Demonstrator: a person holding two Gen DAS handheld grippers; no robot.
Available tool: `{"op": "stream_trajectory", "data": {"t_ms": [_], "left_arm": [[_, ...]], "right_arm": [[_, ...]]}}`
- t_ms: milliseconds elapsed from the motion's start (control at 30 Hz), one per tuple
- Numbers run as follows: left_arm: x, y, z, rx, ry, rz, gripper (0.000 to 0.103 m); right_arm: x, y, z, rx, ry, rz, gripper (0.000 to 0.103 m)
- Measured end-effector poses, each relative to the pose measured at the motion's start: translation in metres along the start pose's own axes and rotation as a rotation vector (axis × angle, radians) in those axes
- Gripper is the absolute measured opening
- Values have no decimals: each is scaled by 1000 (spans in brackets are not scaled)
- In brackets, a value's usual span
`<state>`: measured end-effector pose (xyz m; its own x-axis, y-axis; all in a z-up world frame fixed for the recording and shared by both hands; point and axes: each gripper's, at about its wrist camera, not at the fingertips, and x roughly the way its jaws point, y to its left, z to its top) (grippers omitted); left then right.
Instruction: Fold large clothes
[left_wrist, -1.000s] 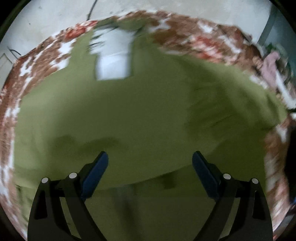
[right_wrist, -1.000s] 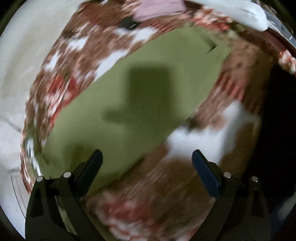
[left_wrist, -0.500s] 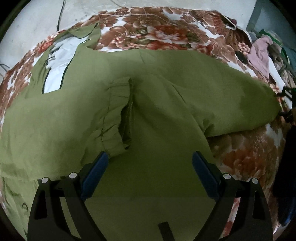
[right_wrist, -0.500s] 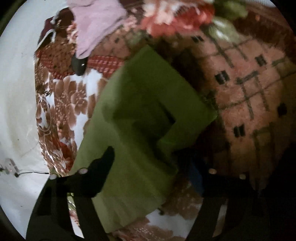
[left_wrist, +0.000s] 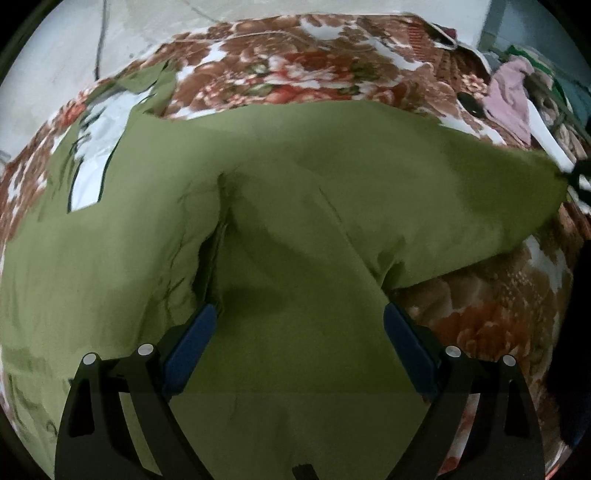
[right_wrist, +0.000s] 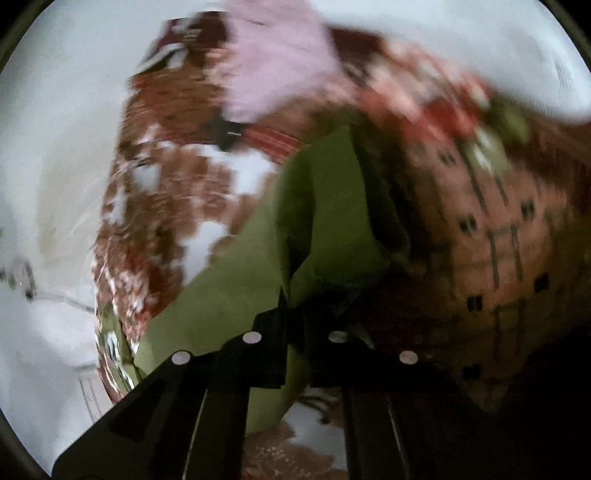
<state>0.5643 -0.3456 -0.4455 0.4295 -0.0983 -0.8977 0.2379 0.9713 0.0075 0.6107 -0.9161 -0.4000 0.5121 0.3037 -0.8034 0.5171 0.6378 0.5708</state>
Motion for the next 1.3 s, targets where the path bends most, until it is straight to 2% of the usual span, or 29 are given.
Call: {"op": "stream_trajectory", "data": {"t_ms": [67,167,333,500,700,800,900,1067,1167,1200,1300], "left_arm": [[3,-2,3,27,-6,-19,91],[5,-4,6,49,-17,-91,91],[12,-23,11,128,-41,-184,91],[26,-59,6,318,-77,-140,91],[50,-83,-5,406,-76,-114,98],[55,-92,-13,416,-87,-98,98],[59,-93,-19,427,-106,-70,98],[62,-92,-20,382,-103,-73,98],[64,-92,-17,353,-92,-80,98],[64,-92,-16,351,-91,-82,98],[66,-89,-15,330,-85,-105,98]], "right_arm": [[-16,29,2,-77,-12,-5,6],[-38,79,-2,-207,-23,14,6],[-67,189,-34,-443,-28,86,6],[-79,290,-82,-592,1,185,5],[-84,399,-162,-805,30,311,5],[-75,456,-214,-905,78,367,5],[-53,497,-258,-955,130,401,5],[-23,554,-326,-1001,212,468,5],[4,589,-369,-983,277,509,5],[15,600,-385,-982,301,510,5],[70,624,-444,-1009,385,444,5]]}}
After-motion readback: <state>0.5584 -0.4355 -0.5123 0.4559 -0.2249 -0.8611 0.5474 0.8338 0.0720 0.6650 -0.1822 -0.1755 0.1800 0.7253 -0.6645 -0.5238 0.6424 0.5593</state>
